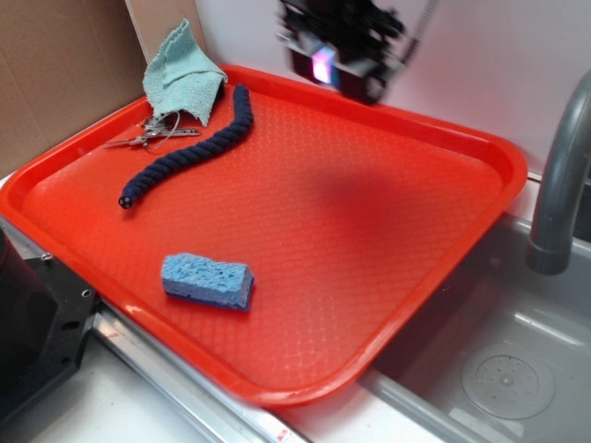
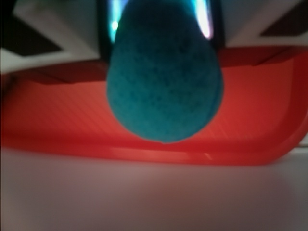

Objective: Grab the blue ball.

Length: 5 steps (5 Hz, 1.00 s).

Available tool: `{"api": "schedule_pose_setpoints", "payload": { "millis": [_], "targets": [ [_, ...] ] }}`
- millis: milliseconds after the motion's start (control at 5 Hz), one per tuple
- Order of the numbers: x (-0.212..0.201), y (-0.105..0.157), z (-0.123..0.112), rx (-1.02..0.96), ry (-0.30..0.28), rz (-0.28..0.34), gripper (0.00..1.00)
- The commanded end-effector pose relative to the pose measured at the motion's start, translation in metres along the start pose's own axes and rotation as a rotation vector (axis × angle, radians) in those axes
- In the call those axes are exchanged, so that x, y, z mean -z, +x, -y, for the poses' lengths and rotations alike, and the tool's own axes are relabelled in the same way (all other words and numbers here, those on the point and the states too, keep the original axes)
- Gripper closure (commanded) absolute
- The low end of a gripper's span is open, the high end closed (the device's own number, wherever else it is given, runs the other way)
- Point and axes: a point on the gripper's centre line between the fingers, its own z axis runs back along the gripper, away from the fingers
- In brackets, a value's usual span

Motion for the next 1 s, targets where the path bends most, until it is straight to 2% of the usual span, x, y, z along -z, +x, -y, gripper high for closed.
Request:
{"api": "schedule_pose_setpoints", "payload": {
  "millis": [0, 200, 400, 600, 800],
  "targets": [
    [-0.067, -0.071, -0.036, -0.167, 0.006, -0.192, 1.0],
    [-0.088, -0.118, -0.067, -0.238, -0.014, -0.173, 1.0],
    [-0.1, -0.133, -0.089, -0.274, -0.034, -0.123, 1.0],
    [-0.101, -0.127, -0.092, -0.279, -0.071, -0.09, 1.0],
    [-0.087, -0.115, -0.088, -0.302, -0.001, -0.161, 1.0]
  ]
}}
